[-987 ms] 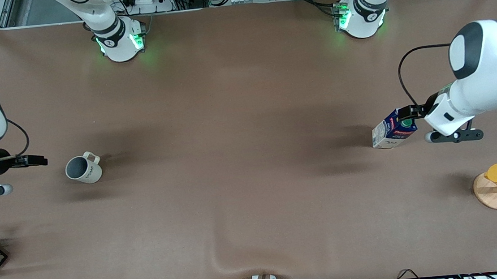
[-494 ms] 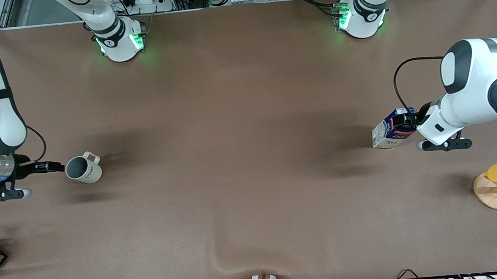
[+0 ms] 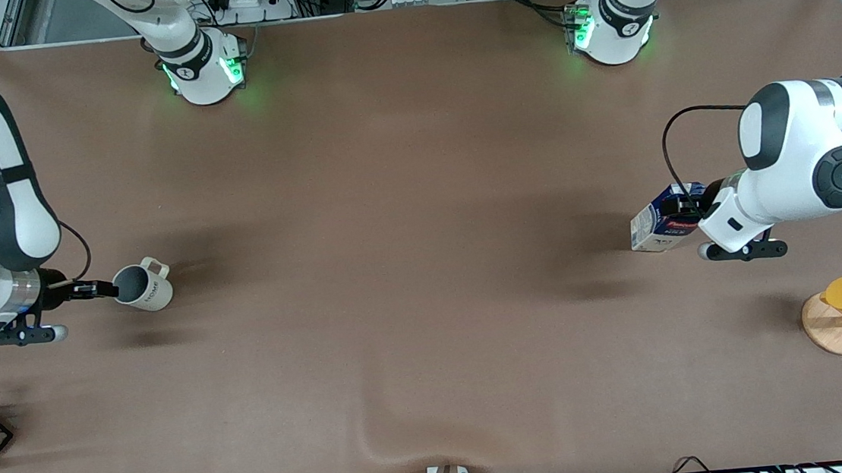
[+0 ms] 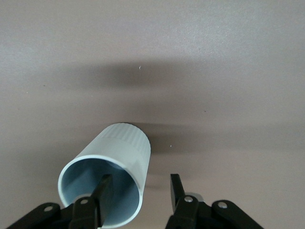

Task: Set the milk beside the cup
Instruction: 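Grasp the white mug by its rim with the right gripper and lift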

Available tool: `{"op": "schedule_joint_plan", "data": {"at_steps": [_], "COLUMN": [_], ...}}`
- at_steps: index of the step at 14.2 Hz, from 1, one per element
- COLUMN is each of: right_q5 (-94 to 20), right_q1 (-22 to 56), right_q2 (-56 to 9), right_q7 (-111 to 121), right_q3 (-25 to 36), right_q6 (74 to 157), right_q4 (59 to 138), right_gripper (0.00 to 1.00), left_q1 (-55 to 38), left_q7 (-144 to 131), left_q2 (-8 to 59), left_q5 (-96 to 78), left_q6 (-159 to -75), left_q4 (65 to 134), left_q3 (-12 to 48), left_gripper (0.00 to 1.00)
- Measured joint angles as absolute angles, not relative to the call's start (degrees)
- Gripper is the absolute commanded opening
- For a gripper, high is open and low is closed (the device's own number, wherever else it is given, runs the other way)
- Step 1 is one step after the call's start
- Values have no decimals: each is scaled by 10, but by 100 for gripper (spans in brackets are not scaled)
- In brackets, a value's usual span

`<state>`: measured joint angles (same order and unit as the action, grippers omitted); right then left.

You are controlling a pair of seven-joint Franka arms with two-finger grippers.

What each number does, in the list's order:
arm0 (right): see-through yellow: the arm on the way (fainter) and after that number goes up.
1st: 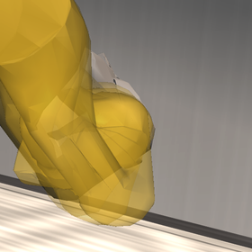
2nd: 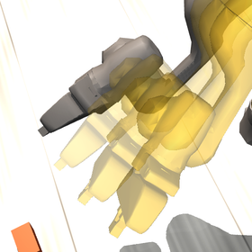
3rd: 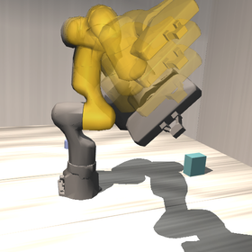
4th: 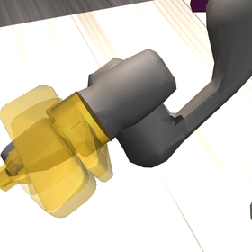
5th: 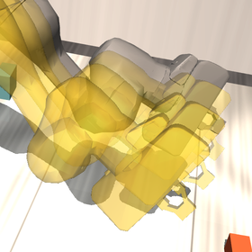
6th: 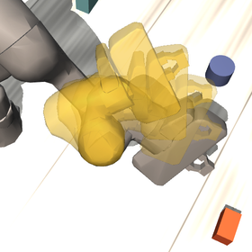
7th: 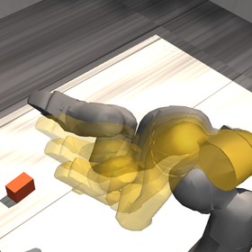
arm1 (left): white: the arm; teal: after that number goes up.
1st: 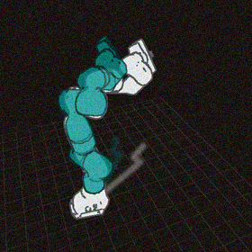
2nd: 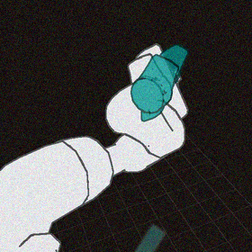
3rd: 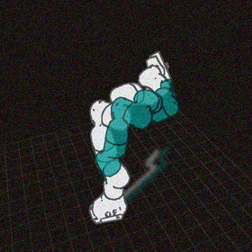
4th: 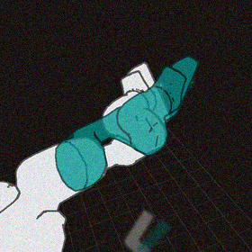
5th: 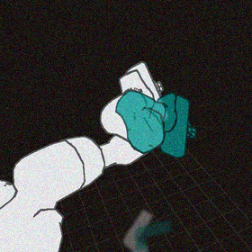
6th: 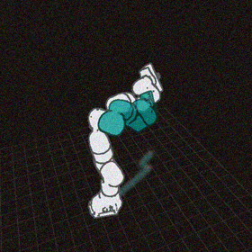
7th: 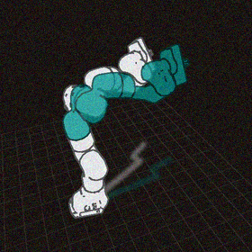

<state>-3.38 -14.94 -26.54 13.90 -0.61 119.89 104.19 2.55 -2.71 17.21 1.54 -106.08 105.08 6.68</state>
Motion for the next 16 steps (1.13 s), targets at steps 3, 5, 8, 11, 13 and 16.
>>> {"op": "schedule_joint_plan", "data": {"at_steps": [3,5,8,11,13,16], "right_q5": [-34,-34,-34,-36,-38,-77], "right_q1": [-149,-146,-140,-121,-92,-40], "right_q2": [-271,-271,-269,-262,-256,-250], "right_q7": [139,139,138,94,23,-82], "right_q3": [-7,-9,-11,-12,-13,-16], "right_q6": [1232,1234,1217,1128,1063,1010], "right_q4": [1067,1069,1060,1008,964,923], "right_gripper": [0,0,0,0,0,0], "left_q1": [26,26,26,26,26,25], "left_q7": [-27,-27,-27,-27,-27,-27], "left_q2": [172,172,172,172,172,172], "left_q5": [16,16,16,16,16,16], "left_q6": [-1061,-1061,-1061,-1061,-1061,-1061], "left_q4": [1055,1056,1057,1057,1058,1057], "left_q3": [67,66,67,67,67,67], "left_gripper": [82,78,69,57,51,50]}}
